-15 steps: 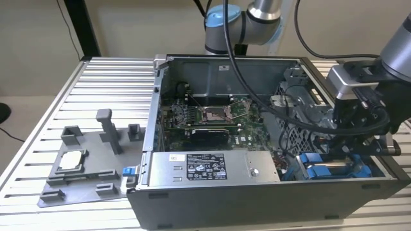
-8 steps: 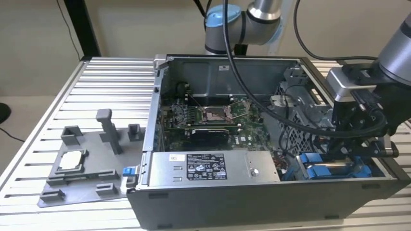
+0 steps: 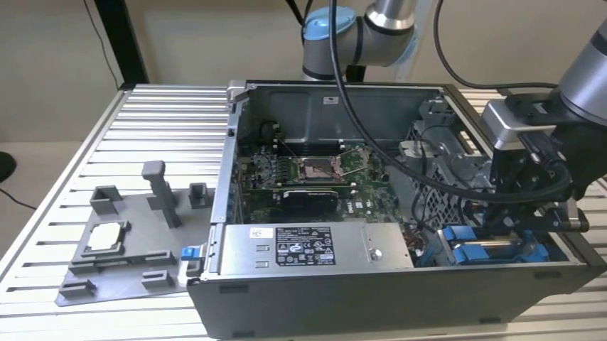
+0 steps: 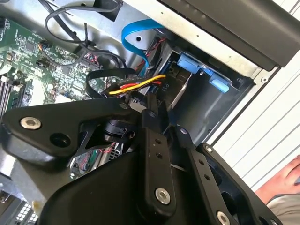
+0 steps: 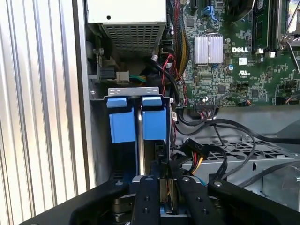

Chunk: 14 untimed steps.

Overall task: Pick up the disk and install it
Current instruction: 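Insert the second disk wire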

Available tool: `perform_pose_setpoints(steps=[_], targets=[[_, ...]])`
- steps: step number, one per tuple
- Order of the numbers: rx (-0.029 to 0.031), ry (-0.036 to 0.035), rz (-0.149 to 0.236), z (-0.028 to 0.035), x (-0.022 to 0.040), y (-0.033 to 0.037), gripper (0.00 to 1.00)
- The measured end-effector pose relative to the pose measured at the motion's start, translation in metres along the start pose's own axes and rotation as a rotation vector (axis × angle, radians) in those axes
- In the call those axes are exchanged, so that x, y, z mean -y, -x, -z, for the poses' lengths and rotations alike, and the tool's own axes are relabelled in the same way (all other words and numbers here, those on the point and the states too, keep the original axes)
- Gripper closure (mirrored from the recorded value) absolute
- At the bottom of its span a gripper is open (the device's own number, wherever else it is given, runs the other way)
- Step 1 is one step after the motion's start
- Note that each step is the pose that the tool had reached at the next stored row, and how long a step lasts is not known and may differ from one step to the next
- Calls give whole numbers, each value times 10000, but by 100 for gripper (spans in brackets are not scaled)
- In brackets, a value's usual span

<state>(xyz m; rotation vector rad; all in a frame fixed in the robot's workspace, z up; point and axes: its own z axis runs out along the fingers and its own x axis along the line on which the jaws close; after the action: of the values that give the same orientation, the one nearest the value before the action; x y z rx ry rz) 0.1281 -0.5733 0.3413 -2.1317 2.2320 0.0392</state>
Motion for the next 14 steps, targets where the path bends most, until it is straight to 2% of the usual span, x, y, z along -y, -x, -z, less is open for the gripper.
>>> perform_pose_setpoints(steps=[6,14], targets=[[4,0,0,29,0,7,0],[70,3,-1,79,2,11,0]])
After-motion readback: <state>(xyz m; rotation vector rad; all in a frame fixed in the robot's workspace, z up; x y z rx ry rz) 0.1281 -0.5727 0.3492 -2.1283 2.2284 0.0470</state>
